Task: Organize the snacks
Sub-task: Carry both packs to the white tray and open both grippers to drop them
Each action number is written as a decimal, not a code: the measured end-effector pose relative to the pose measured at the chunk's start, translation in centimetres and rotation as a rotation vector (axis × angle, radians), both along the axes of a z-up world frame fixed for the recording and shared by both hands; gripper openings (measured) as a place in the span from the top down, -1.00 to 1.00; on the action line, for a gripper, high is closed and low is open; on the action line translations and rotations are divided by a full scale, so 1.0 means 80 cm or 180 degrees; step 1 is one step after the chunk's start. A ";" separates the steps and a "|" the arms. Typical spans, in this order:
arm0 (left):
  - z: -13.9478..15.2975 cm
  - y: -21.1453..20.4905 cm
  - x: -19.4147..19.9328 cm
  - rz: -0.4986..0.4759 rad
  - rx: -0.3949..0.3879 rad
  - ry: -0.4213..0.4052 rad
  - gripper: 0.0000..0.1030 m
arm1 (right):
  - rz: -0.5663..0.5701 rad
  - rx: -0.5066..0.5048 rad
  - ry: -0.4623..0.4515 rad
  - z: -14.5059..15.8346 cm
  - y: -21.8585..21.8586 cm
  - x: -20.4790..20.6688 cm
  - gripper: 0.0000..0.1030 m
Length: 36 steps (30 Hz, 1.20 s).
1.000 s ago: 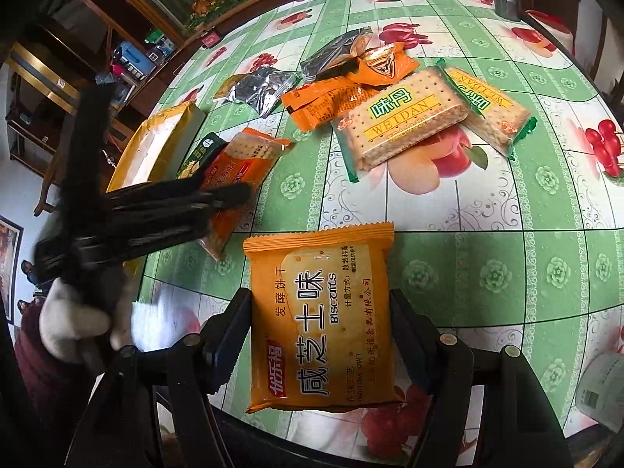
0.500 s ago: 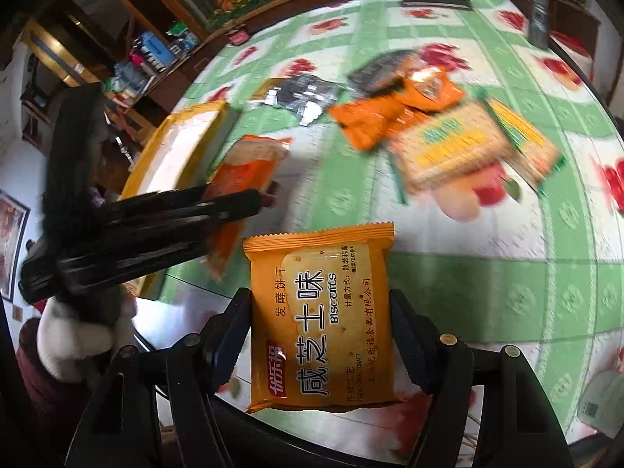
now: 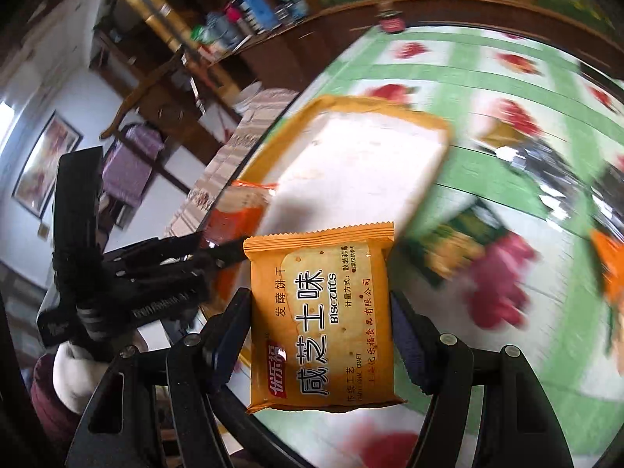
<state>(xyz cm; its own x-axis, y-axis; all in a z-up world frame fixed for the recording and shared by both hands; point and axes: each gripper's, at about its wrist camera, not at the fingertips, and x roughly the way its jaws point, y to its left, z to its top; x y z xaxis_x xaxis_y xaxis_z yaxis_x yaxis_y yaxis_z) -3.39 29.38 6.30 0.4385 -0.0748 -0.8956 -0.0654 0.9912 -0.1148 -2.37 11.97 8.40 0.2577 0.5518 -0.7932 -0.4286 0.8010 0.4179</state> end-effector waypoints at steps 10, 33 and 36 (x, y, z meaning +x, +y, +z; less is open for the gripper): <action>-0.015 0.038 0.011 -0.0055 -0.0304 0.0084 -0.02 | -0.0071 -0.0306 0.0105 -0.048 0.081 0.027 -0.38; 0.055 -0.101 -0.007 -0.0450 -0.0503 -0.0209 -0.09 | -0.0989 -0.0255 0.0031 -0.025 -0.112 -0.013 -0.37; 0.046 -0.156 0.002 -0.0802 -0.0576 -0.0180 -0.09 | -0.1165 -0.0252 0.0045 -0.028 -0.160 -0.026 -0.39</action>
<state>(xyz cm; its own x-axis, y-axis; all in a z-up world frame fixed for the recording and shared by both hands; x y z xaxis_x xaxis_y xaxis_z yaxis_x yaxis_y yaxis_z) -3.24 16.86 9.96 0.4348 -0.3433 -0.8326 0.1912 0.9386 -0.2871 -4.43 -0.81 6.12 0.4154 0.3618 -0.8346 -0.1024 0.9303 0.3523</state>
